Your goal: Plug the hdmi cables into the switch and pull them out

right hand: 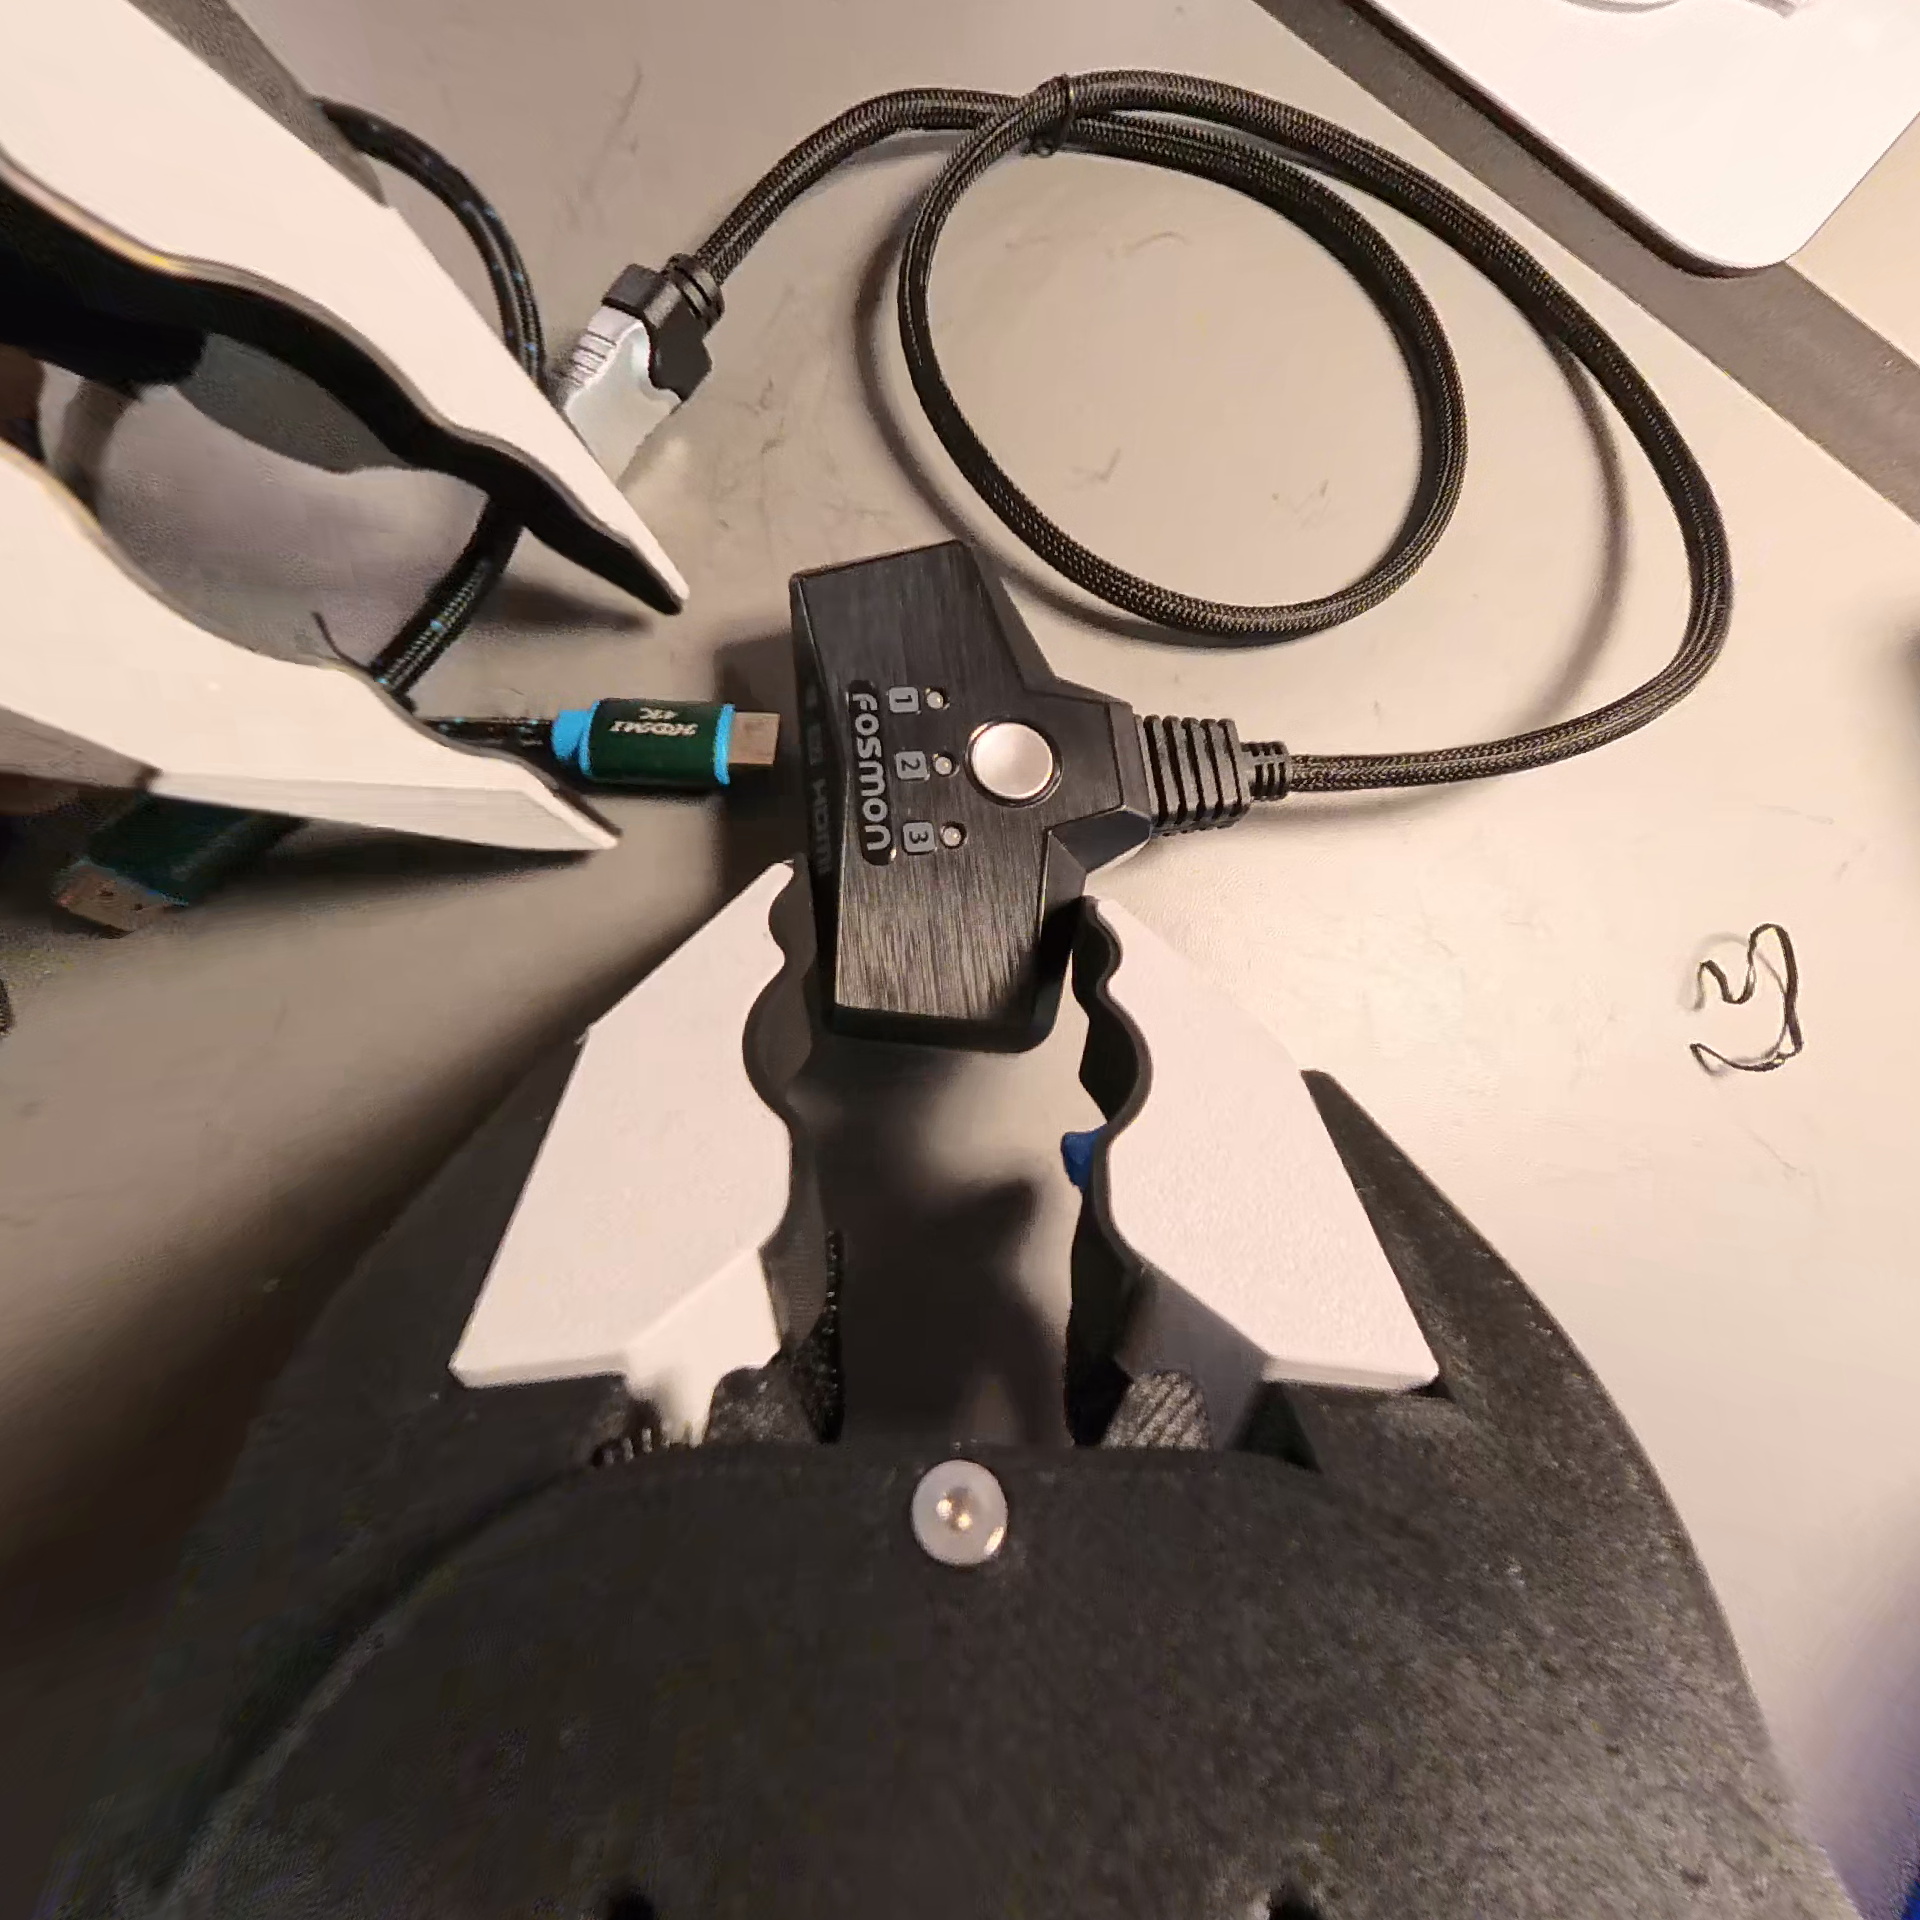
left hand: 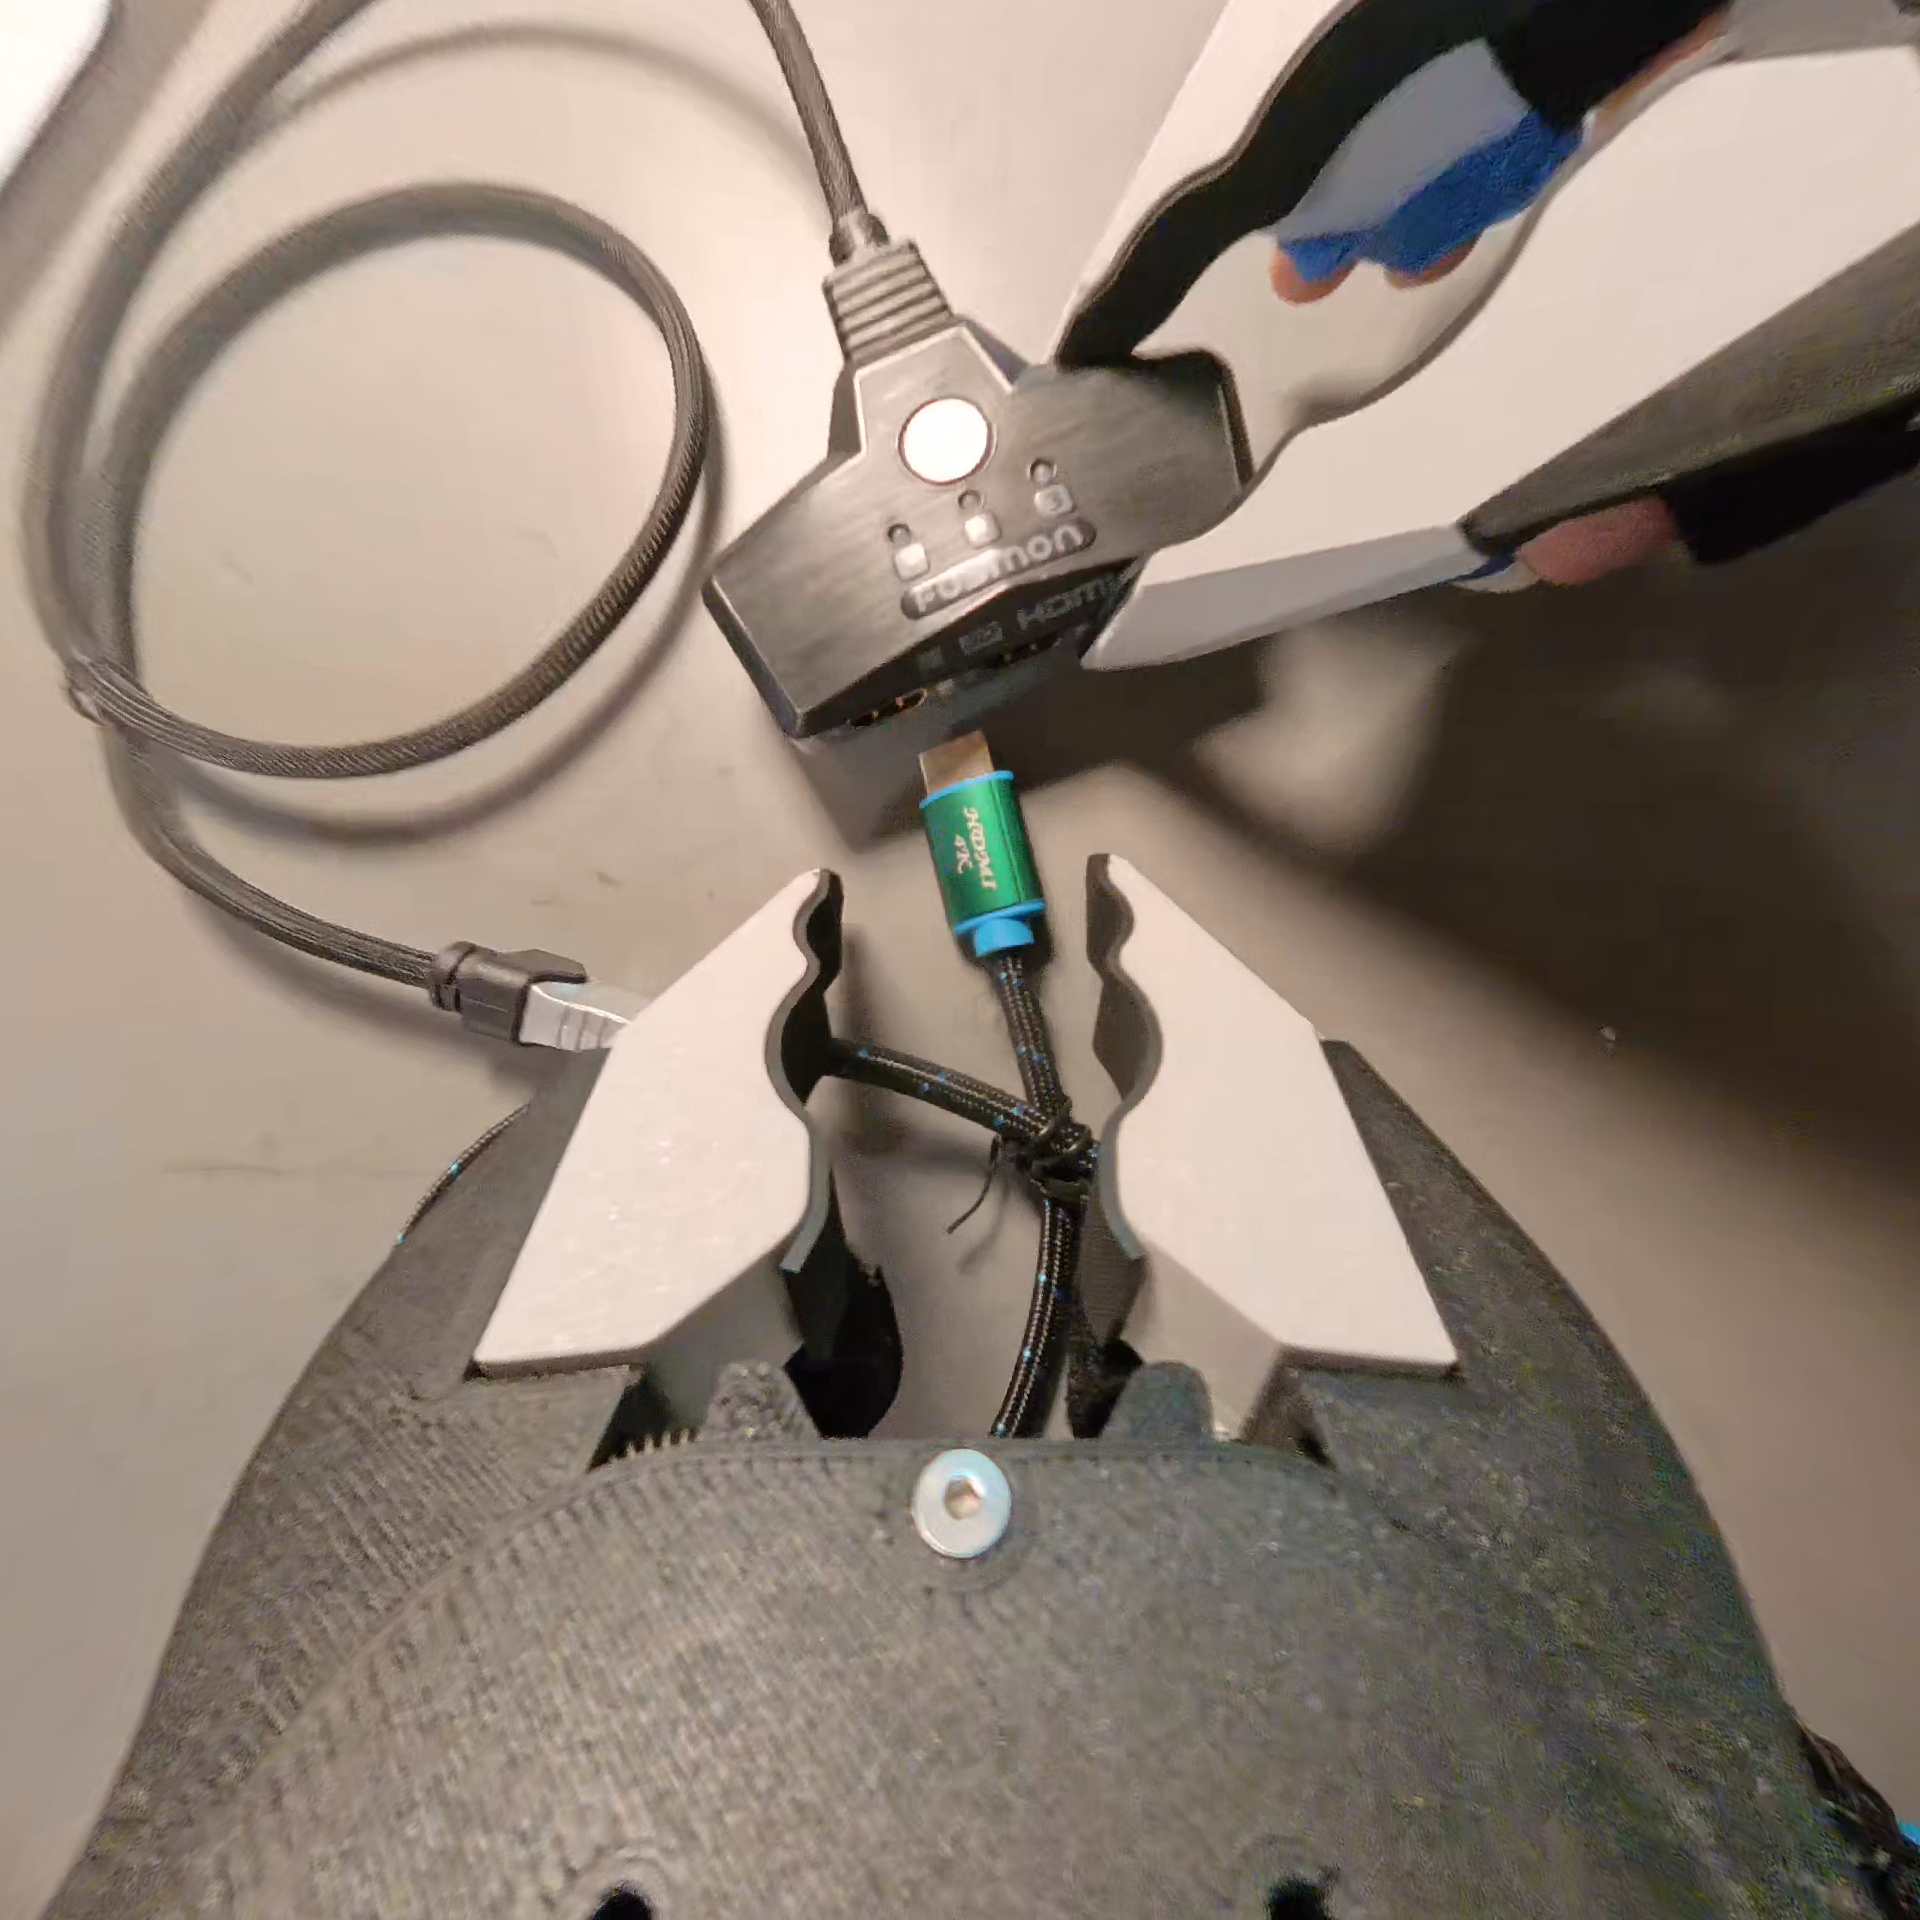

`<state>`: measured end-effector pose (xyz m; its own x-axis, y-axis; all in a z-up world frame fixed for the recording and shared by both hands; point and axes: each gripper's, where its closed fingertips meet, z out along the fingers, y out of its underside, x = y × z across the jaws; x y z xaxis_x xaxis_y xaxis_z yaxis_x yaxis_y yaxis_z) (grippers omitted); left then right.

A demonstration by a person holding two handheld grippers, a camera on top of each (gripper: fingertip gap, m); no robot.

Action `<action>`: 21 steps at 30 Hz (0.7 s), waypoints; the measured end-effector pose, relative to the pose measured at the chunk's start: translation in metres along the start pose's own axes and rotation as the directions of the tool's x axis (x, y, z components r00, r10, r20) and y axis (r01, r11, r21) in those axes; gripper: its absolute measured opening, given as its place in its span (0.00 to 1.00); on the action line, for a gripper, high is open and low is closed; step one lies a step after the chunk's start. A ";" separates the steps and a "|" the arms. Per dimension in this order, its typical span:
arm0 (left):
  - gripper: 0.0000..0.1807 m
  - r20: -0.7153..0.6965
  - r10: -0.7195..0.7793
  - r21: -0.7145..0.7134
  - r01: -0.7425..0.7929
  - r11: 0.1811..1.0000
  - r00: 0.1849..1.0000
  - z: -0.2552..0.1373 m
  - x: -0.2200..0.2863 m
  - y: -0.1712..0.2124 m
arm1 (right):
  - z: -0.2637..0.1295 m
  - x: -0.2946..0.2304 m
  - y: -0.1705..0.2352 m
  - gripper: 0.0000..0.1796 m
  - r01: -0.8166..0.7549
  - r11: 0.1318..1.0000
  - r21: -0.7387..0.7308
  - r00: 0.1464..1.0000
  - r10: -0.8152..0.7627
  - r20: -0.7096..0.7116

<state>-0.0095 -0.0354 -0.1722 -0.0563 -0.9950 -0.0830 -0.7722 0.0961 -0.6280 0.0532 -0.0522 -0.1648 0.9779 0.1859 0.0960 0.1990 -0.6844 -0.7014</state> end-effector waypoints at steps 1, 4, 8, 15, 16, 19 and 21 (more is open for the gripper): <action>0.28 -0.014 -0.014 -0.024 0.014 1.000 1.000 0.002 0.001 0.002 | 0.000 0.000 0.000 0.28 -0.003 1.000 0.000 1.000 0.003 0.003; 0.26 -0.020 -0.046 -0.058 0.044 0.997 0.999 0.005 0.003 0.002 | 0.001 0.000 0.001 0.29 -0.009 1.000 -0.001 1.000 0.009 0.011; 0.12 0.014 0.021 -0.034 -0.020 0.999 1.000 0.005 0.007 0.000 | -0.001 0.000 0.000 0.29 -0.011 1.000 0.003 1.000 0.011 0.014; 0.12 0.224 0.269 -0.045 -0.265 0.963 0.937 -0.002 -0.006 -0.001 | -0.001 0.003 0.001 0.29 -0.002 1.000 0.002 1.000 0.002 0.006; 0.12 0.249 0.307 -0.056 -0.303 0.951 0.918 -0.003 -0.008 -0.002 | -0.001 0.002 0.001 0.29 0.002 1.000 0.004 1.000 -0.002 0.005; 0.11 0.294 0.359 -0.091 -0.348 0.933 0.886 -0.003 -0.012 -0.002 | 0.000 0.000 0.000 0.29 0.011 1.000 0.004 1.000 -0.011 0.003; 0.11 0.304 0.374 -0.100 -0.361 0.927 0.876 -0.003 -0.012 -0.002 | 0.001 -0.001 0.000 0.29 0.021 1.000 0.001 1.000 -0.021 -0.007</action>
<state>-0.0090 -0.0234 -0.1677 -0.1457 -0.8272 -0.5427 -0.7592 0.4452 -0.4748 0.0527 -0.0520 -0.1655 0.9739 0.1953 0.1156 0.2194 -0.6798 -0.6998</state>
